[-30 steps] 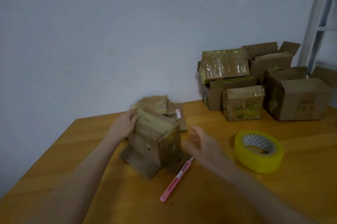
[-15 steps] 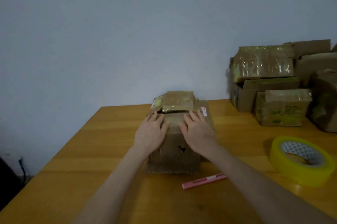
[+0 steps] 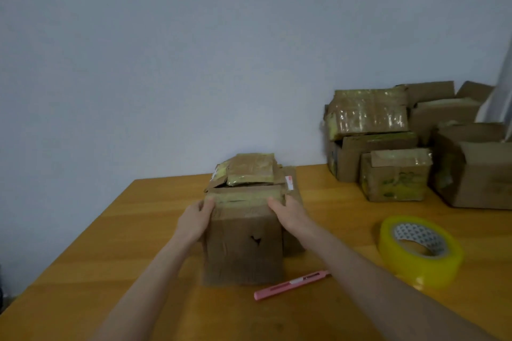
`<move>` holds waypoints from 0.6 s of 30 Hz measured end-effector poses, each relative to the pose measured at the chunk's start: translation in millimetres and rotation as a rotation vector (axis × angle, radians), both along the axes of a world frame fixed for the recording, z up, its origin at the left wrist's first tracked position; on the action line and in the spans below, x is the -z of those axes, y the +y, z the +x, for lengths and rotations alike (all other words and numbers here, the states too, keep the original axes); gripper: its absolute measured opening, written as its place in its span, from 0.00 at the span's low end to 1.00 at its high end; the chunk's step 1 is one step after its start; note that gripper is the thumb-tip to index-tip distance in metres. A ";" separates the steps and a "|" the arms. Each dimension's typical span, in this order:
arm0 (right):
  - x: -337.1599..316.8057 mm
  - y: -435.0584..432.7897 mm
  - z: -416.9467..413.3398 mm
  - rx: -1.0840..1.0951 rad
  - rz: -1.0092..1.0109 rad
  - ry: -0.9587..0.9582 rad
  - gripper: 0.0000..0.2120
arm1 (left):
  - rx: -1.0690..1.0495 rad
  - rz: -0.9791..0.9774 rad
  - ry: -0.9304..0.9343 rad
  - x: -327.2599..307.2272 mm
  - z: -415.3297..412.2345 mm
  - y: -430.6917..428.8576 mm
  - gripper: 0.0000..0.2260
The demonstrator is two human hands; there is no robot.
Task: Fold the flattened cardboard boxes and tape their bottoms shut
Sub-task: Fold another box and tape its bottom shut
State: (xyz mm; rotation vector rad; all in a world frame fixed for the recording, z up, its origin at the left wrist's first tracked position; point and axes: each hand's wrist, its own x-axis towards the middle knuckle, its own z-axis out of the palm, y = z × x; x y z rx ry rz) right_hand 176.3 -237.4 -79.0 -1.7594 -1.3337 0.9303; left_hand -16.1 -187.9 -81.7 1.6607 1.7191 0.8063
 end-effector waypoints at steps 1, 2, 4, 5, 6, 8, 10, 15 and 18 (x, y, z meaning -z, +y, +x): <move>-4.4 -5.2 3.5 0.013 0.014 0.017 0.28 | -0.031 0.042 0.002 -1.7 0.0 -3.5 0.23; -10.2 -10.8 7.2 0.021 0.051 0.038 0.25 | -0.066 0.107 0.000 -4.5 1.6 -7.2 0.22; -25.5 -20.3 17.7 0.054 0.151 0.123 0.23 | -0.088 0.280 -0.116 -19.7 11.6 -21.9 0.18; -33.0 -23.4 24.5 0.084 0.201 0.164 0.23 | -0.075 0.353 -0.216 -29.7 19.1 -31.1 0.16; -39.8 -26.2 31.8 0.120 0.249 0.195 0.24 | -0.049 0.405 -0.311 -40.5 28.2 -40.6 0.14; -51.9 -32.8 48.0 0.201 0.304 0.241 0.26 | -0.004 0.457 -0.457 -60.8 48.8 -57.7 0.15; -61.3 -40.7 68.7 0.301 0.333 0.329 0.26 | 0.044 0.464 -0.566 -72.2 72.7 -63.7 0.18; -71.0 -64.4 135.1 0.496 0.461 0.467 0.17 | 0.165 0.318 -0.649 -85.5 150.9 -68.4 0.30; -72.9 -78.8 176.7 0.543 0.537 0.514 0.12 | 0.298 0.325 -0.690 -89.0 204.2 -72.0 0.21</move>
